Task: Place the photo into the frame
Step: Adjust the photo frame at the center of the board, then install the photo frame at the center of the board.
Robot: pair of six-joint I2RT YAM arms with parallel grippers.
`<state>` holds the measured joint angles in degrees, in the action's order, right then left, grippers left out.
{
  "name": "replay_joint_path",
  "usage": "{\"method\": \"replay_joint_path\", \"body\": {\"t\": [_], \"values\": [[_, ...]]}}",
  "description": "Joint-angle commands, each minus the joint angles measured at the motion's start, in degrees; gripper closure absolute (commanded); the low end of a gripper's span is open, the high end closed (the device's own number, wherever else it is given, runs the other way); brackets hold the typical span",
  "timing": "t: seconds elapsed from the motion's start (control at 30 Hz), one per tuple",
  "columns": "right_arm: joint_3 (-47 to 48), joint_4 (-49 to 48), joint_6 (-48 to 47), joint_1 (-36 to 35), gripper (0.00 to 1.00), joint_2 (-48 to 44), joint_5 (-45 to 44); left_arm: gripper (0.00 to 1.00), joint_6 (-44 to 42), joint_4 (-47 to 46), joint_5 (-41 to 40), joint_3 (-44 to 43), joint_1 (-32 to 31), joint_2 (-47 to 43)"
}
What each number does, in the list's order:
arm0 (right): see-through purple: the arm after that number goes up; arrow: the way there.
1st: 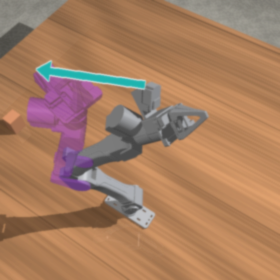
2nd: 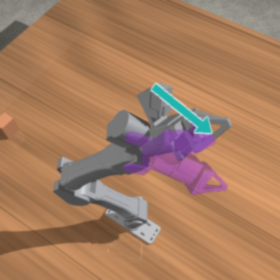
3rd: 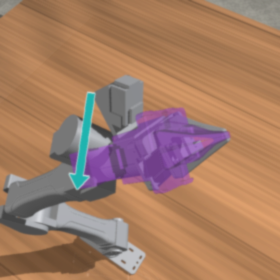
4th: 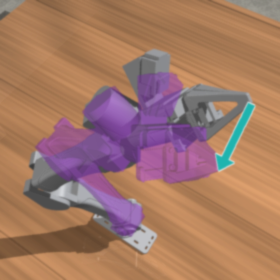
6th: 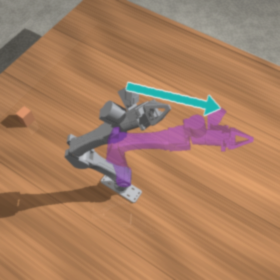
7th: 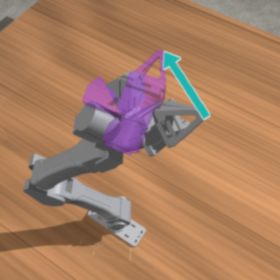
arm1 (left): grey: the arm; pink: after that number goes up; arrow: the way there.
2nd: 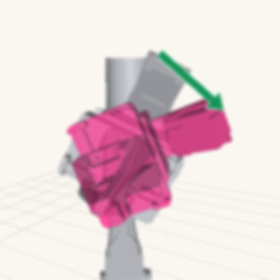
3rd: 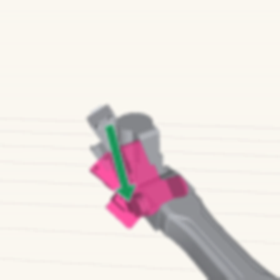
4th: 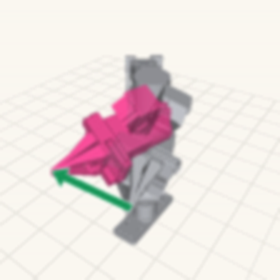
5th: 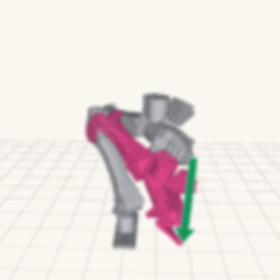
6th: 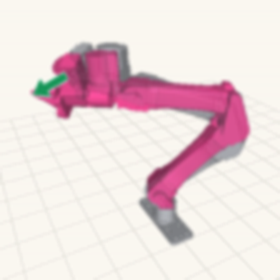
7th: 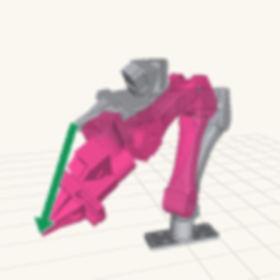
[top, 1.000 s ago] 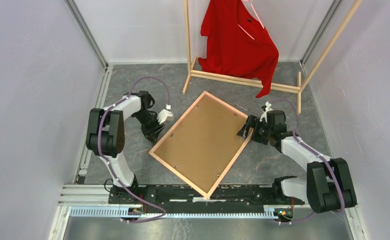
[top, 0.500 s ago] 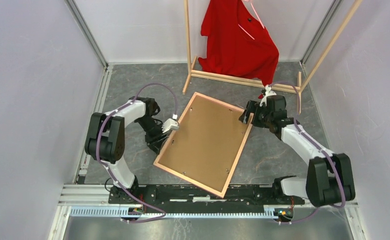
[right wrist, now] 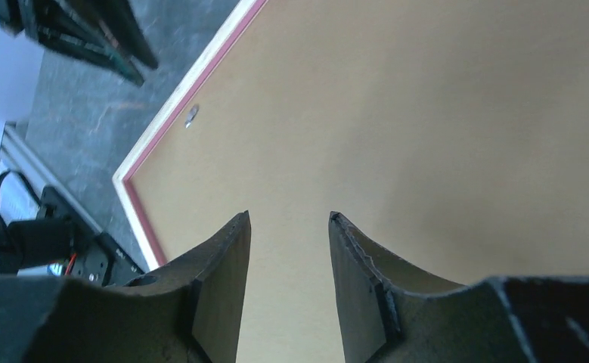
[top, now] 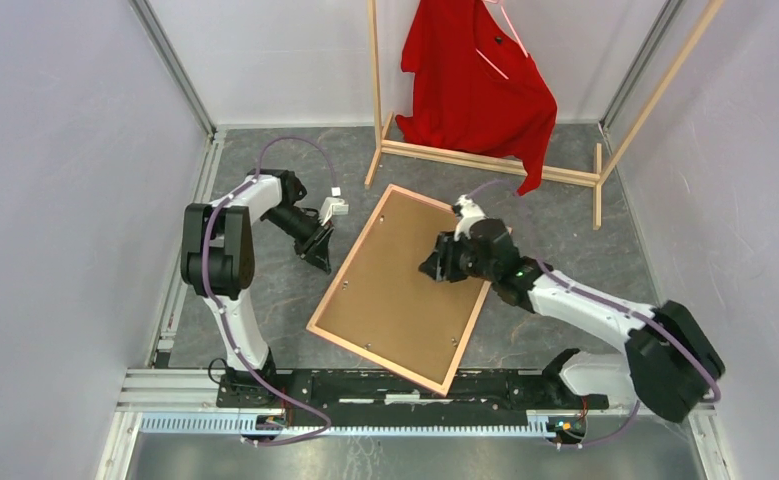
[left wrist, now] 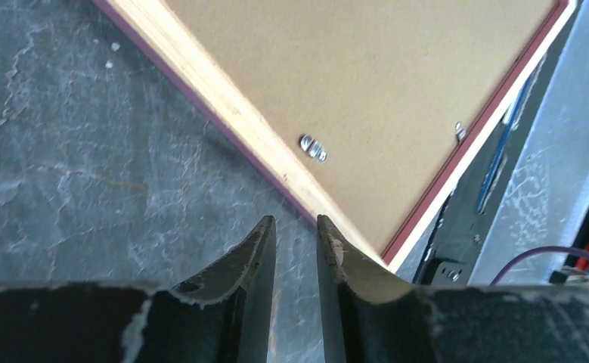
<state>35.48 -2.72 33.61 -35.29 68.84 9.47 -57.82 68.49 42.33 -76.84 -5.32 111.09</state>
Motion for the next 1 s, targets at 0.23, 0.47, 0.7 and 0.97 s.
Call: {"method": "replay_joint_path", "body": {"t": [0.23, 0.47, 0.7, 0.97], "values": [[8.7, -17.8, 7.8, -16.5, 0.53, 19.8, -4.3, 0.75, 8.3, -5.1, 2.2, -0.2, -2.4, 3.0], [13.4, -22.7, 10.3, -20.2, 0.63, 29.2, -5.4, 0.79, 8.9, -6.4, 1.4, -0.3, -2.8, 5.0], [16.9, -23.9, 11.3, -21.3, 0.77, 34.9, -5.7, 0.83, 8.5, -7.0, 0.8, 0.6, -3.0, 5.8], [19.3, -24.5, 12.7, -21.5, 0.96, 39.7, -4.9, 0.84, 8.5, -7.9, 0.0, 1.9, -3.4, 5.4]]}}
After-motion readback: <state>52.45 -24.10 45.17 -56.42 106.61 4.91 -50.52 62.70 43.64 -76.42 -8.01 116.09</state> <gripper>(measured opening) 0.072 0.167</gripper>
